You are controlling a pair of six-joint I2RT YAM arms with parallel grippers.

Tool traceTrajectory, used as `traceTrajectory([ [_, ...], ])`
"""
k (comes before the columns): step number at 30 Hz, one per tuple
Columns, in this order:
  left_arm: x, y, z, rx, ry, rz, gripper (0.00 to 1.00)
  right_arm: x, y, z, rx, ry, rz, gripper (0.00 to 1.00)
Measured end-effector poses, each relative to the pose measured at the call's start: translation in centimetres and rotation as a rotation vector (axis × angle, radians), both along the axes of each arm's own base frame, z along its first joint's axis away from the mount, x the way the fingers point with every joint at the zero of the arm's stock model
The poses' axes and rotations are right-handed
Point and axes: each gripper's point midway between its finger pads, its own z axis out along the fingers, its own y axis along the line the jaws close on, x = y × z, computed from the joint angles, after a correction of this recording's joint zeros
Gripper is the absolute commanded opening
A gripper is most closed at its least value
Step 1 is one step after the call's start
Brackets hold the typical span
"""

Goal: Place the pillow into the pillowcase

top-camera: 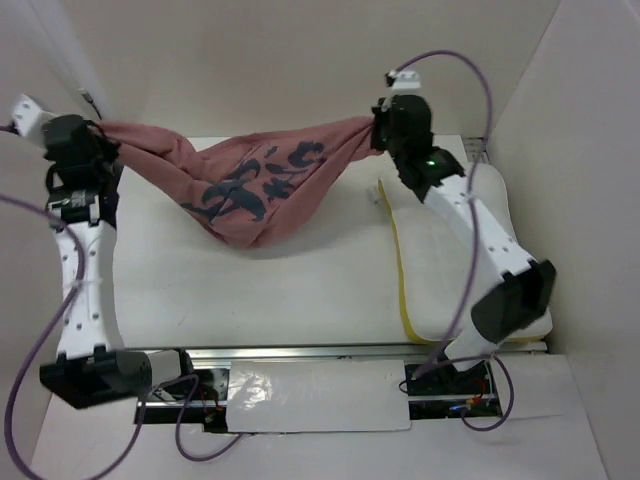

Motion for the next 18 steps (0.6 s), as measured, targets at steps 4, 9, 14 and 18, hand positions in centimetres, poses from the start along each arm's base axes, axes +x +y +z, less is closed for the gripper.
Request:
traceTrajectory([
  [4,-7.1,1.2,14.5,0.153,-0.279,0.115,0.00,-5.4,-4.6,12.0,0.099,-0.244,-0.049,0.00],
  [9,-15.1,0.9,23.3,0.267,-0.436,0.211,0.00,-11.9,-8.5,21.8,0.169,-0.464,-0.071,0.00],
  [14,-19.7,0.7,23.8,0.300,-0.435,0.273,0.00,-12.5,-9.4,23.7,0.172,-0.490,-0.063,0.00],
  [18,-18.0,1.8,19.9,0.280,-0.332,0.306,0.00,-7.9,-7.1,20.0,0.140,-0.389,0.022,0.00],
])
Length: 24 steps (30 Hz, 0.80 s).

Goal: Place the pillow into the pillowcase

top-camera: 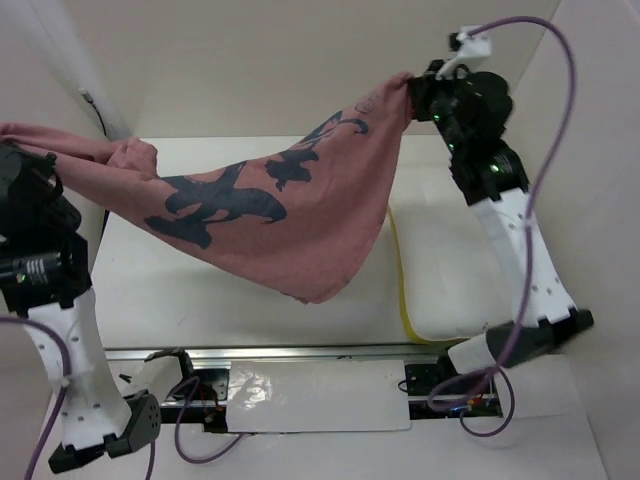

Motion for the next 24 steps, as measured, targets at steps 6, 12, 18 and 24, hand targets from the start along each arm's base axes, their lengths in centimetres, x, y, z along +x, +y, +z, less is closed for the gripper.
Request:
traceTrajectory([
  [6,9.6,1.6,-15.0,-0.194,0.328,-0.043,0.00,13.0,6.6,-17.2,-0.089,0.347,0.158,0.14],
  [12,10.5,-0.7,-32.9,-0.398,0.697,-0.141,0.00,20.6,9.4,-36.5,-0.202,0.684,0.151,0.83],
  [18,10.2,-2.2,-34.8,-0.436,0.702,-0.184,0.00,12.3,10.7,-39.3,-0.333,0.818,0.148,0.93],
  [24,9.0,-3.2,-35.1,-0.456,0.673,-0.194,0.00,-3.5,17.4,-35.3,-0.365,0.780,0.313,0.86],
])
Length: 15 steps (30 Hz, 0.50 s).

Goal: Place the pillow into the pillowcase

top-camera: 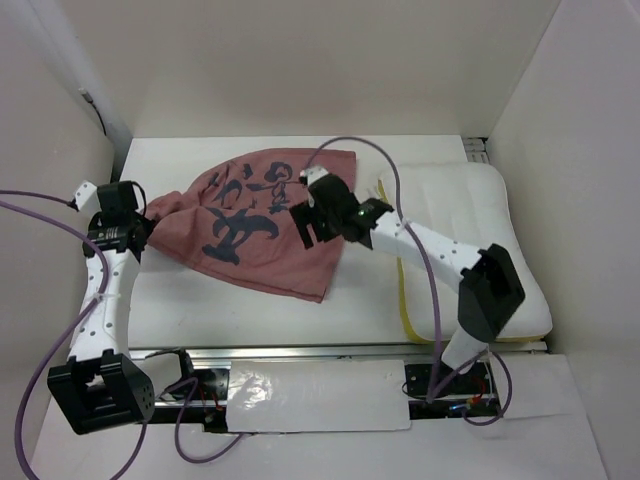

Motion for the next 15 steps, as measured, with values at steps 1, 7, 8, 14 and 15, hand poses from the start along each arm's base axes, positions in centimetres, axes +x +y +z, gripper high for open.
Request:
traceTrajectory([
  [1,-0.2,-0.1,0.0,-0.003,-0.003,0.002,0.00,-2.3,0.8,-0.1,0.012,0.010,0.029,0.84],
  [7,-0.7,-0.7,0.1,-0.014,-0.011,0.007,0.00,-12.6,1.1,-7.1,-0.152,0.139,0.106,0.84],
  [8,-0.8,-0.7,0.0,-0.015,-0.006,0.007,0.00,-14.2,1.1,-8.3,-0.191,0.161,0.121,0.84],
  [14,-1.2,-0.8,-0.3,-0.024,0.006,0.018,0.00,-18.1,1.5,-11.3,-0.255,0.209,0.162,0.84],
  [15,-1.3,-0.8,-0.3,-0.026,0.005,0.022,0.00,-17.7,1.3,-11.5,-0.261,0.206,0.143,0.84],
])
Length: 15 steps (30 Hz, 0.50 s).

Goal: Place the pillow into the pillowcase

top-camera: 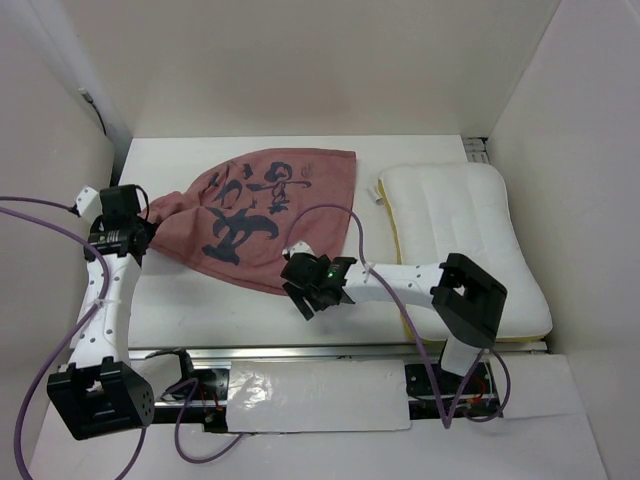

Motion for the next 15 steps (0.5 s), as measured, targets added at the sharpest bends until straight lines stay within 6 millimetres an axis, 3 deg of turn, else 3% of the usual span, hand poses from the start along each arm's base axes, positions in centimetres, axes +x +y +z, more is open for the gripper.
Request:
traceTrajectory([
  [8,-0.4,0.1,0.3,0.005,-0.008,0.013,0.00,3.5,-0.2,-1.7,0.027,-0.017,-0.095,0.79],
  [13,-0.5,0.2,0.2,0.007,-0.004,0.018,0.00,4.5,0.9,-2.0,0.104,-0.010,-0.092,0.33],
  [15,-0.5,0.2,0.2,0.008,-0.003,0.019,0.00,4.6,1.4,-2.2,0.147,0.009,-0.082,0.05],
])
